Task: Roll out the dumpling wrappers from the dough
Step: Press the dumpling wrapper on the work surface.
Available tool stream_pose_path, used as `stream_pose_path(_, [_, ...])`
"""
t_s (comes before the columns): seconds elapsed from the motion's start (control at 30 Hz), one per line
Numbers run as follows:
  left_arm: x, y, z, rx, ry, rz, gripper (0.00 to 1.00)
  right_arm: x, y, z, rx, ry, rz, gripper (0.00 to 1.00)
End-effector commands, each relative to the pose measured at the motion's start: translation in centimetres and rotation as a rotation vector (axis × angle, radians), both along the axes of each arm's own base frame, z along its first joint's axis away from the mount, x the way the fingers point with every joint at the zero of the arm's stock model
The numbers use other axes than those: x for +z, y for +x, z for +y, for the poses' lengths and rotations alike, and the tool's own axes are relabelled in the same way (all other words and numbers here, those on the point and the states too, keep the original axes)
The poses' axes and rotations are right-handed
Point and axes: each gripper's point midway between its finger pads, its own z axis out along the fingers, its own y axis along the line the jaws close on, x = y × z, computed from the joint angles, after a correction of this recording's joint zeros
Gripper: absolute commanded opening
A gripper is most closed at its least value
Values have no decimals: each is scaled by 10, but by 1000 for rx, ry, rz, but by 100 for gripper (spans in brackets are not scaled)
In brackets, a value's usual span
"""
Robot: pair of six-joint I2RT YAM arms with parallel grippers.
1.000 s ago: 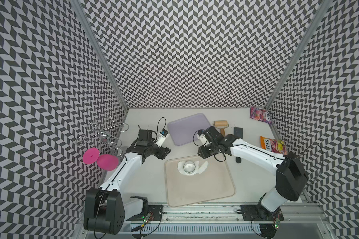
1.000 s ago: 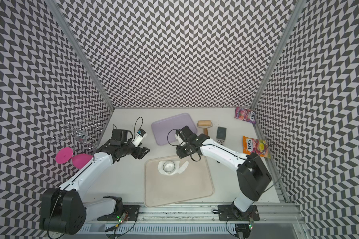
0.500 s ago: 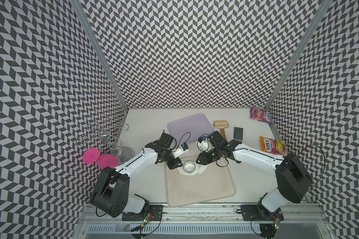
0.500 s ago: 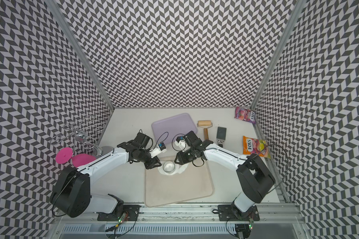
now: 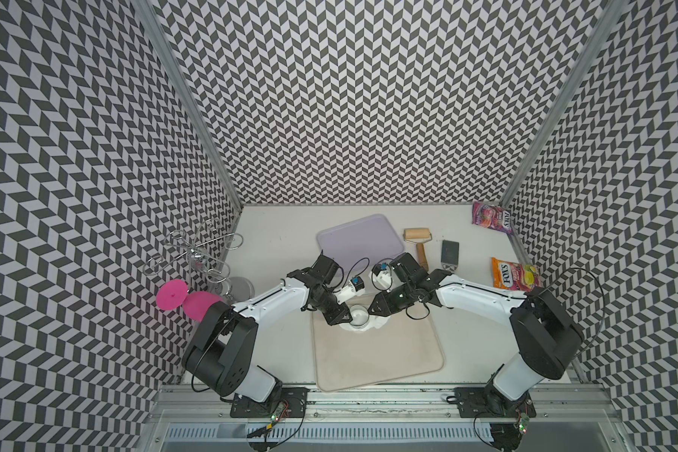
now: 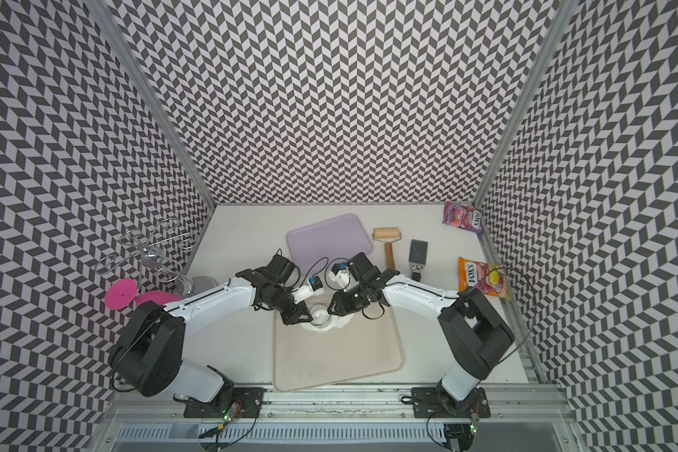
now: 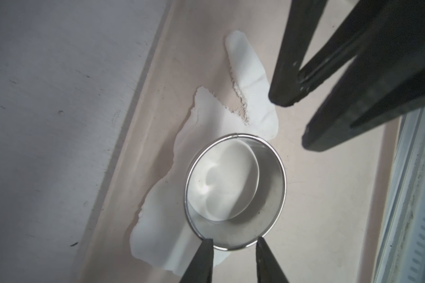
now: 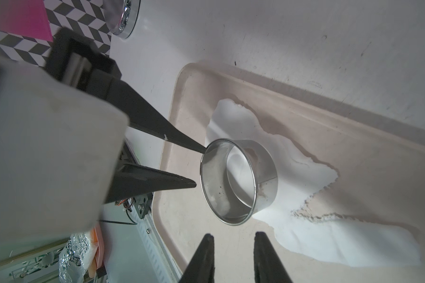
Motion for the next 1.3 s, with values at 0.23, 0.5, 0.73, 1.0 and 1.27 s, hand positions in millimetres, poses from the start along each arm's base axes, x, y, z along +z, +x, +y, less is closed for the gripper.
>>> stream_pose_path(0.23, [0,6,-9,2,-11,3,29,-8,-1,13,15,32,0,29])
stream_pose_path(0.5, [-4,8,-7,10,6,-1,28,-20,1,11,5,2,6,27])
stream_pose_path(0.73, [-9,8,-7,4,12,6,28,-30,1,11,5,-11,15,25])
stream_pose_path(1.0, [-18,7,-6,-5,24,19,21,-44,4,5,-14,-54,15,15])
stream_pose_path(1.27, [-26,5,-6,-9,37,33,19,-53,5,0,-32,-90,10,7])
